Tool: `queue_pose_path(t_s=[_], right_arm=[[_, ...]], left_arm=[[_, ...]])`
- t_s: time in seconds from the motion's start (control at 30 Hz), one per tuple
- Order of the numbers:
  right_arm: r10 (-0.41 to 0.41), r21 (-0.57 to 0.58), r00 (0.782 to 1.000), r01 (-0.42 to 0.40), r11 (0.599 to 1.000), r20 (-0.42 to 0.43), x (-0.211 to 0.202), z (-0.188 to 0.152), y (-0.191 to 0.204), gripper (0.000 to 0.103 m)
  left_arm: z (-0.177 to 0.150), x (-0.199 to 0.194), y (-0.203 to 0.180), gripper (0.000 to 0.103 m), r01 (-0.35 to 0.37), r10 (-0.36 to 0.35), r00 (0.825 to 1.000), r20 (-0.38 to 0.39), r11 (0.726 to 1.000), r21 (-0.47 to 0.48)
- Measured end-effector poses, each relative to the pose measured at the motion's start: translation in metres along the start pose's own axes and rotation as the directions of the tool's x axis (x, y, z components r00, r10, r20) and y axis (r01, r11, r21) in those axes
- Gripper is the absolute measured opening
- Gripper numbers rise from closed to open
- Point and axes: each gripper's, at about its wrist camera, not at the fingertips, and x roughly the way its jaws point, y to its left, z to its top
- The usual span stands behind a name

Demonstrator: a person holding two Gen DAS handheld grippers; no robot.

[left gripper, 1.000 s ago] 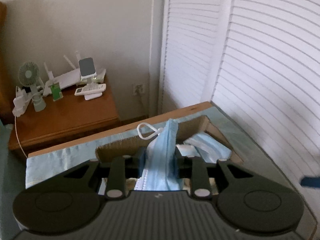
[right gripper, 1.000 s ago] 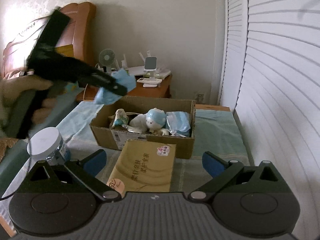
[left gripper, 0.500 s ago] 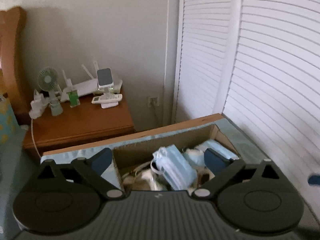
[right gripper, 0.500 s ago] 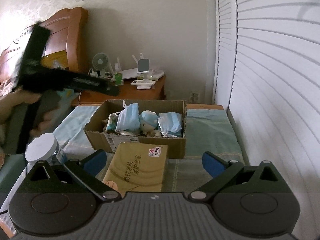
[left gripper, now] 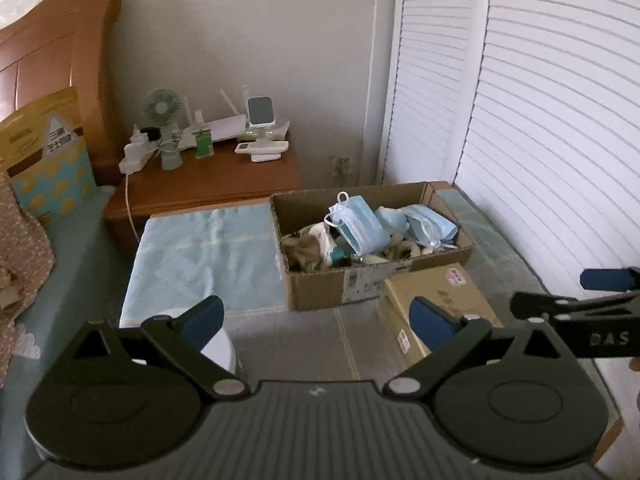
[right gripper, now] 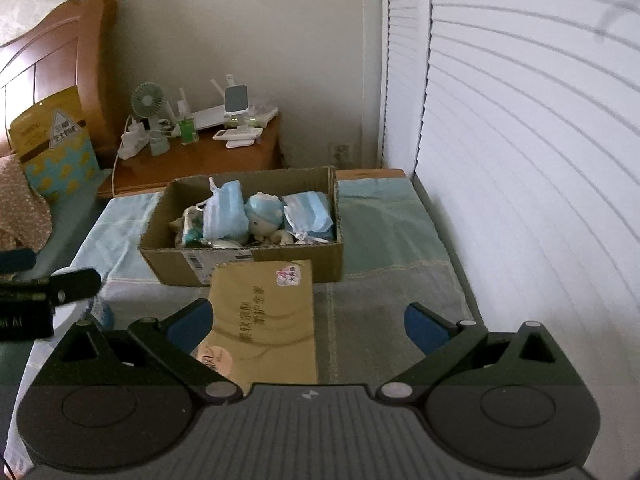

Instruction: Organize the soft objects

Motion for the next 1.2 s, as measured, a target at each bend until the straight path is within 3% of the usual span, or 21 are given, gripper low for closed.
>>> queue_pose_path(t_s=[0.57, 1.2], right_arm=[[-0.016, -0.010, 1.000, 0.016, 1.000, -0.005, -0.017, -0.001, 0.013, 0.103], [-0.019, -0.001, 1.000, 0.019, 1.000, -0.005, -0.016, -0.002, 0.010, 0.103]], left_arm=[[-0.010, -0.008, -0.005, 0.099, -0.023, 0.022, 0.998, -0.059, 1.000, -0.012], [-0.011, -0.008, -0.008, 0.099, -0.030, 0.030, 0.998, -0.058, 1.000, -0.008]])
